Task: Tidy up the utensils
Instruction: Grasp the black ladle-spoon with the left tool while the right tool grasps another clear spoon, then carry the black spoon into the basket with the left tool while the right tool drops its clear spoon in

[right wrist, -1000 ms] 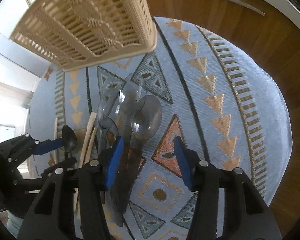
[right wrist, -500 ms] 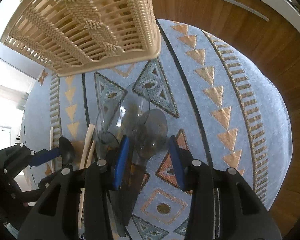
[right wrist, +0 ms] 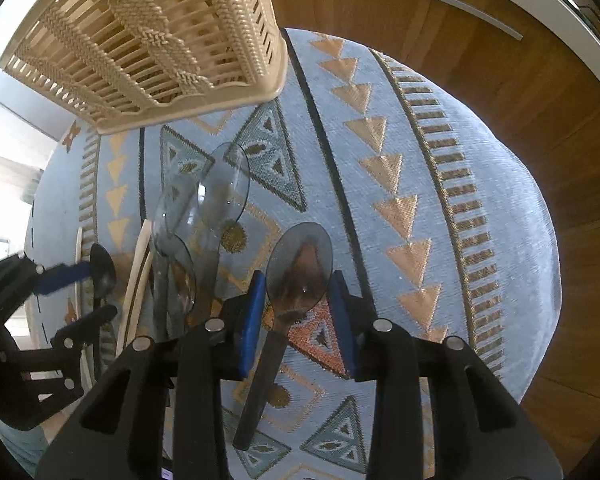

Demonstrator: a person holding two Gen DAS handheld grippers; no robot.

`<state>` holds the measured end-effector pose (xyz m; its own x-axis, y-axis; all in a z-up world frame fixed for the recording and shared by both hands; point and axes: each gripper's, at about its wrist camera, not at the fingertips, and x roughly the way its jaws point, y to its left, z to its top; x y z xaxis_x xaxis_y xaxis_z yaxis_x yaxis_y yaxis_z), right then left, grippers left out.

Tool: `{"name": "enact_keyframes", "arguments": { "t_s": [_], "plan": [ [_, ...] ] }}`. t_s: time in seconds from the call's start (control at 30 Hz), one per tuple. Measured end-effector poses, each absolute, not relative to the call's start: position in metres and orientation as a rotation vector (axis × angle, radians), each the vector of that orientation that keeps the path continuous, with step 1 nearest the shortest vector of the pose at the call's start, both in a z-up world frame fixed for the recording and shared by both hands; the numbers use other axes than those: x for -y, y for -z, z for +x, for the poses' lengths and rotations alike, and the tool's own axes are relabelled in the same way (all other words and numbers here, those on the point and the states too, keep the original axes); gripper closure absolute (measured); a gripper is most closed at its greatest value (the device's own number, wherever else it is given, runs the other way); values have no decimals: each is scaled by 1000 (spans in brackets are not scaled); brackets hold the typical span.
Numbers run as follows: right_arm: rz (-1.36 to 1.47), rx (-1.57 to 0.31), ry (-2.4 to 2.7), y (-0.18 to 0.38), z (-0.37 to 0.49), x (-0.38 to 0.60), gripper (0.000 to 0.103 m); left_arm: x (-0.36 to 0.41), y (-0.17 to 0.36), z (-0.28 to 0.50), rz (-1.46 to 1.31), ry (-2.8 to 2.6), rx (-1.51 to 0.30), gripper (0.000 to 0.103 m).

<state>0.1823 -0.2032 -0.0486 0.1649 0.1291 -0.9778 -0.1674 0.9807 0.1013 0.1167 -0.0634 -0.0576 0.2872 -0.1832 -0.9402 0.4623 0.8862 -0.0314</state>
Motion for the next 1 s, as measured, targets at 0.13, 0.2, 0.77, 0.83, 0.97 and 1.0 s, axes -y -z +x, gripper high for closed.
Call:
{"name": "enact_keyframes", "arguments": {
  "t_s": [0.13, 0.2, 0.77, 0.83, 0.97, 1.0],
  "plan": [
    [-84, -1393, -203, 54, 177, 204, 72, 69, 57, 125, 270, 418, -1201, 59],
    [-106, -1397, -198, 56, 176, 199, 72, 72, 57, 129, 273, 418, -1205, 59],
    [-115, -1140, -293, 8, 115, 191, 73, 55, 19, 98, 92, 449, -935, 68],
    [-105, -1071, -309, -12, 106, 192, 73, 47, -1, 88, 56, 458, -845, 68],
    [-83, -916, -326, -59, 94, 190, 74, 39, -53, 75, 35, 420, -658, 68],
    [-71, -861, -329, -80, 93, 191, 74, 33, -64, 72, 28, 413, -620, 68]
  ]
}}
